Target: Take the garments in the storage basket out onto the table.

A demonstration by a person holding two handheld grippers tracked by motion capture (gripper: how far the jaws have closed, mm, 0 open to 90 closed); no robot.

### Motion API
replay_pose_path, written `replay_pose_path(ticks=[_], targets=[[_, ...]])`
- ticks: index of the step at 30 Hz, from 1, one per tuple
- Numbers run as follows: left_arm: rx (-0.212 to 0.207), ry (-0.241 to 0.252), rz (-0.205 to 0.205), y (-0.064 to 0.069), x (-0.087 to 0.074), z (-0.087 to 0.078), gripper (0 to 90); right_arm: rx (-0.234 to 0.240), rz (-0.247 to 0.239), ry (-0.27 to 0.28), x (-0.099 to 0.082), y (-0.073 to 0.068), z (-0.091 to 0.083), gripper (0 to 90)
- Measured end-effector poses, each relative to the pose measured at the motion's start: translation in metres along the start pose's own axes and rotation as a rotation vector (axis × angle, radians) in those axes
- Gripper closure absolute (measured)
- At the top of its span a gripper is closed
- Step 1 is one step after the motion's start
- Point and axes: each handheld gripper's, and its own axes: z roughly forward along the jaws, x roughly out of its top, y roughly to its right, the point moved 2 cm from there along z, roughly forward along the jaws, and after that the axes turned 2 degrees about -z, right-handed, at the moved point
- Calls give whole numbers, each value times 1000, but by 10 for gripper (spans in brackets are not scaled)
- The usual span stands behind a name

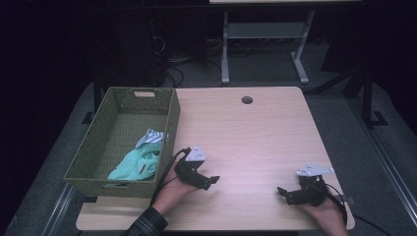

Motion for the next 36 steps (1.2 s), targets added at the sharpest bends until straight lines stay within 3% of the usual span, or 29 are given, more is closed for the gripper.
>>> replay_pose_path(ticks=[5,9,17,23,26,36], targets=[[-2,-8,-12,0,5,-3,133,0,-1,1,0,0,0,17],[-8,15,-37,-1,8,-6,133,-3,-1,1,0,1,0,17],[-6,3,-26,-1,10,-7,133,-12,10,2,0,1,0,17],[-2,14,-55,-1,13,-9,136,-3,1,5,0,2,0,17],[-6,-3,-36,-2,15,-11,136,-3,2,4,0,2,0,17],[-4,1,-35,-2,21,-15,136,-3,4,4,0,2,0,17]])
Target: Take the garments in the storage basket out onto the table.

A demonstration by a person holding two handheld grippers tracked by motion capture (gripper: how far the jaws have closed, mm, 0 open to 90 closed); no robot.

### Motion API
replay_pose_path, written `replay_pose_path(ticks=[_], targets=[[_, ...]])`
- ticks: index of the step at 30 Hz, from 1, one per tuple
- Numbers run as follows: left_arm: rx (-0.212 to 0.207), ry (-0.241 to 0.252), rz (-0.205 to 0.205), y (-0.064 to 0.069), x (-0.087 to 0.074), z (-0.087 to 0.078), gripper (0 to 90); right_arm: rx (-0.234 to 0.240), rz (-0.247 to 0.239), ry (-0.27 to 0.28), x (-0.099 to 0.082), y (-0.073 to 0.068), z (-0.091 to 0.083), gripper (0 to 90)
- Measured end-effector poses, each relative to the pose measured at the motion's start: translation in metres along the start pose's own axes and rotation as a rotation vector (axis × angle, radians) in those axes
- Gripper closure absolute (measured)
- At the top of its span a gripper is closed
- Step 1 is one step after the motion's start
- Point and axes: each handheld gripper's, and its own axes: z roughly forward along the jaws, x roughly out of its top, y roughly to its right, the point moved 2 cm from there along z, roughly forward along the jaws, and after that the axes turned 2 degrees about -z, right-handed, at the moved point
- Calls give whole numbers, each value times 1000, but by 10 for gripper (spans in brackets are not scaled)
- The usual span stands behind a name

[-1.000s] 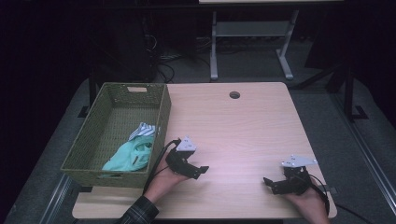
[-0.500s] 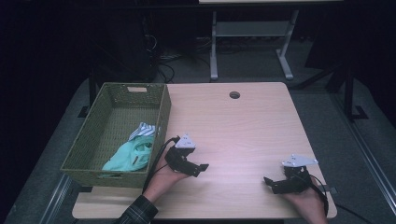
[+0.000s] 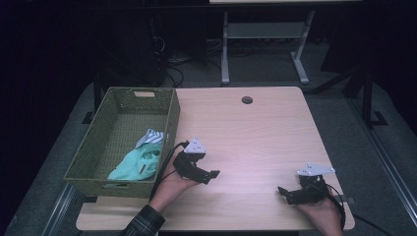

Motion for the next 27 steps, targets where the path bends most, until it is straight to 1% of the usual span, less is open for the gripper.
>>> replay_pose_path(ticks=[4,10,13,14,15,17,19,21,24,25,26,27], targets=[[-6,-1,-4,-1,2,-2,136,0,0,0,0,0,0,17],[-26,-7,-25,0,2,-2,136,-1,1,0,0,0,0,17],[-29,-15,-21,0,3,-2,136,-1,0,0,0,0,0,17],[-28,-19,-11,-1,5,-4,136,-2,0,0,0,0,0,17],[-27,-11,-20,0,6,-4,136,-1,1,0,0,0,0,17],[-28,-6,-18,-1,8,-5,136,-1,1,0,0,0,0,17],[-31,-11,-21,-1,8,-6,136,-2,1,0,0,0,0,17],[-36,-14,-13,-2,10,-6,136,-2,0,0,0,0,0,17],[-44,1,-28,-2,12,-8,137,-1,1,0,0,0,0,17],[-47,-3,-30,-2,13,-9,138,-1,1,0,0,0,0,17],[-47,-10,-21,-2,13,-9,138,-1,1,0,0,0,0,17],[-47,-10,-21,-2,13,-9,138,-1,1,0,0,0,0,17]])
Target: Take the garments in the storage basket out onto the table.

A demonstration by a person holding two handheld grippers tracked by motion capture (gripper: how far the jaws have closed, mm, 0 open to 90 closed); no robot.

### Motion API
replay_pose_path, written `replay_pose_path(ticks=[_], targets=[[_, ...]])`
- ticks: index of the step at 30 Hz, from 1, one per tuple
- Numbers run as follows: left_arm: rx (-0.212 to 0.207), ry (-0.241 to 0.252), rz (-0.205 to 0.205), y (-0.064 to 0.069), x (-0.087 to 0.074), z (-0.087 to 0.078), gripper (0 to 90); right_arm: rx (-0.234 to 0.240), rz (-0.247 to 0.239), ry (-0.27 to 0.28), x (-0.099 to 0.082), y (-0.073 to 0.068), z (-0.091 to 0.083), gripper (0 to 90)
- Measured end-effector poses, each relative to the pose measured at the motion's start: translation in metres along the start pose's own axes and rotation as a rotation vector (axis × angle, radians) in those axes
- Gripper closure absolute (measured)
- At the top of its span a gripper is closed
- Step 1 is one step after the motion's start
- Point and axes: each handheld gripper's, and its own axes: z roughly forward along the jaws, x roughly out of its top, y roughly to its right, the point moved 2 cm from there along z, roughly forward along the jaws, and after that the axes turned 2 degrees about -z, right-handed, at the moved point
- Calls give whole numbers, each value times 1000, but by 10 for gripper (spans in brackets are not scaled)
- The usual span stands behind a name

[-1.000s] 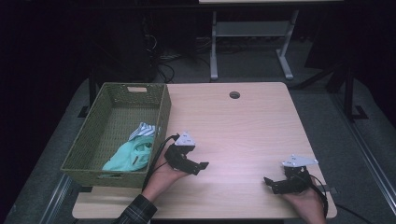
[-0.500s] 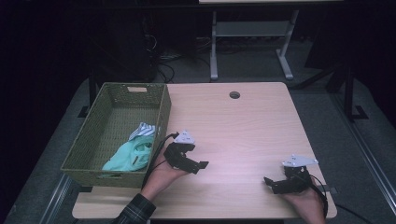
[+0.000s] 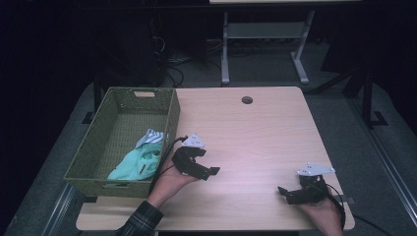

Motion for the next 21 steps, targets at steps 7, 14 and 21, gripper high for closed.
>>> replay_pose_path(ticks=[7,14,21], targets=[[-14,-7,-4,1,4,-2,142,0,1,0,0,0,0,17],[-24,2,4,1,8,-6,142,0,0,0,0,0,0,17],[-33,-3,10,1,13,-9,142,0,0,0,0,0,0,17]])
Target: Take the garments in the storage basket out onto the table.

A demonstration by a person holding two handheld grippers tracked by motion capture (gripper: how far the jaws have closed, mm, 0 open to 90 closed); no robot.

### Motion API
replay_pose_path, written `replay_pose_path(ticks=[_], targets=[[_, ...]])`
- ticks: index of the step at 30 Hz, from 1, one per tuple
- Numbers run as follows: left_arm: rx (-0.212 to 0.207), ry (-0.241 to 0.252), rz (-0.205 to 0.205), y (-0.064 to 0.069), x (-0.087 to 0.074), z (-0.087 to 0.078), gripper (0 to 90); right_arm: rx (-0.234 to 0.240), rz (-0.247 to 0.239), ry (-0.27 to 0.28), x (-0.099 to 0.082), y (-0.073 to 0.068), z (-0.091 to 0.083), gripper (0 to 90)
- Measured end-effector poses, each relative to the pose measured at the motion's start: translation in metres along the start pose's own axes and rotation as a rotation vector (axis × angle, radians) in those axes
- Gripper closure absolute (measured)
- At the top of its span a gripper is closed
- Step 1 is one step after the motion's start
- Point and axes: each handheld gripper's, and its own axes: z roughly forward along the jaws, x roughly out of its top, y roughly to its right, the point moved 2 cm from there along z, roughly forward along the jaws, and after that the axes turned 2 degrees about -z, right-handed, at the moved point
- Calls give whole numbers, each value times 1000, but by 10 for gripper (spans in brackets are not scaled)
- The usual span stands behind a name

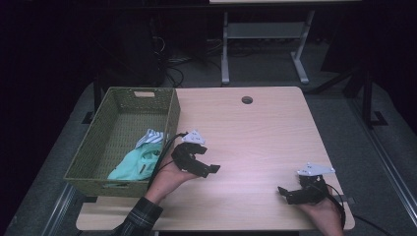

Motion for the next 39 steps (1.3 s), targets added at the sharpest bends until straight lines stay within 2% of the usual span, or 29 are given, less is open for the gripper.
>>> replay_pose_path(ticks=[11,21,33,39], targets=[[-13,9,5,-2,7,-6,142,0,0,0,0,0,0,17],[6,32,15,-8,15,-22,142,0,2,1,0,0,0,17],[11,31,2,-13,14,-34,142,0,1,1,0,0,0,17],[17,33,9,-15,14,-40,142,0,1,1,0,0,0,17]])
